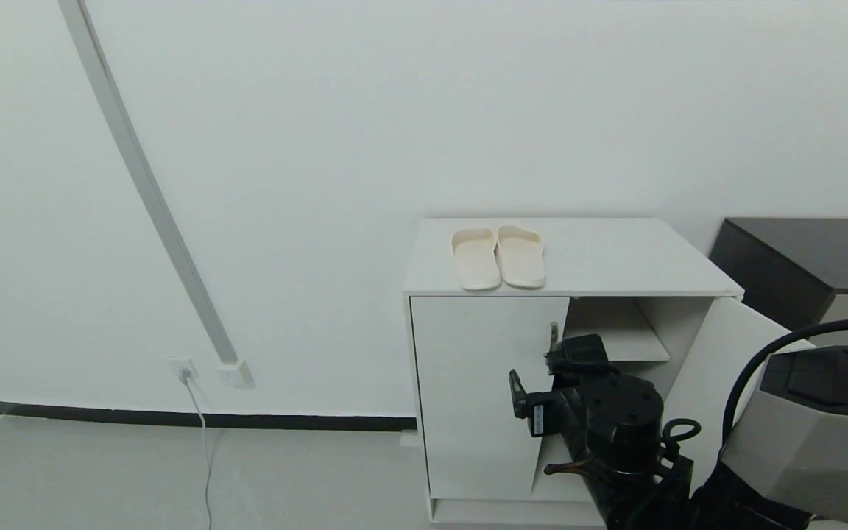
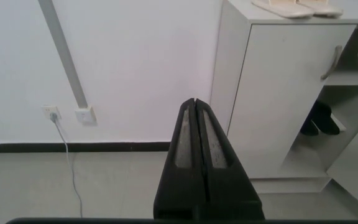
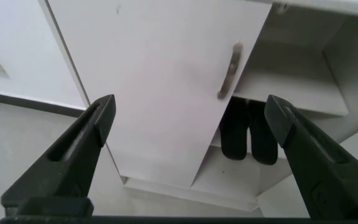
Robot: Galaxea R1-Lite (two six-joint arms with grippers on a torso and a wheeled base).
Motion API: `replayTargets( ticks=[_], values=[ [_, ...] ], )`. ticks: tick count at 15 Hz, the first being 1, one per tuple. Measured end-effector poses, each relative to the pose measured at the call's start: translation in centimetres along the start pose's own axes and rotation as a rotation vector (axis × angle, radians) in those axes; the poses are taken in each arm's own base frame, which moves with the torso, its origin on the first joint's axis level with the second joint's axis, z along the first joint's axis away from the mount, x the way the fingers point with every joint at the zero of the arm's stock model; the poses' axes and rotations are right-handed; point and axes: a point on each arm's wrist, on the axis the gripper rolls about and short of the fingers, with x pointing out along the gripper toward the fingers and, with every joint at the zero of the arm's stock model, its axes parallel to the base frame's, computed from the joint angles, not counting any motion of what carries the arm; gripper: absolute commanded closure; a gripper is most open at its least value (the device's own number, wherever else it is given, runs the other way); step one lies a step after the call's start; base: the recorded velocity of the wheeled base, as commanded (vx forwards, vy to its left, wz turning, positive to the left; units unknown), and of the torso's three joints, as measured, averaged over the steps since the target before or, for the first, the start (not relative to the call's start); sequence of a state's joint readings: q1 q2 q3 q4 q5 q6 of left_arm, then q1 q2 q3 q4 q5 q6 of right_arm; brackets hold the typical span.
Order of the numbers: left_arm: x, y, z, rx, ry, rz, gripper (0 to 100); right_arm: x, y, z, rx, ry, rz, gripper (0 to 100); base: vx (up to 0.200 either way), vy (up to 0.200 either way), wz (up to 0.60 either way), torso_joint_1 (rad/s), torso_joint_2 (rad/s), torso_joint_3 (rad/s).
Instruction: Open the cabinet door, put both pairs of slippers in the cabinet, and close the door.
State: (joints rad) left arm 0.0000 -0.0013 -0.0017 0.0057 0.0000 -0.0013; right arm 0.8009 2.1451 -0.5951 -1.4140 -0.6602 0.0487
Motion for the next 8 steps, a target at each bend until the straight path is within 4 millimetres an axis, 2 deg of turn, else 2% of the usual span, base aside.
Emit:
replayTargets(
  ticks=[3,8],
  values=[
    [0.0,0.0,0.0,0.0,0.0,0.0,100,0.07,-0.08,-0.02,0.0,0.0,-0.001,0,0.0,0.0,0.0,0.232,-0.53,-0.299],
    [0.0,0.0,0.0,0.0,0.0,0.0,100,0.39,-0.33,-0.17,0.004,-0.001,-0.009,0,0.0,0.0,0.0,0.162,-0.35,-0.196]
  ],
)
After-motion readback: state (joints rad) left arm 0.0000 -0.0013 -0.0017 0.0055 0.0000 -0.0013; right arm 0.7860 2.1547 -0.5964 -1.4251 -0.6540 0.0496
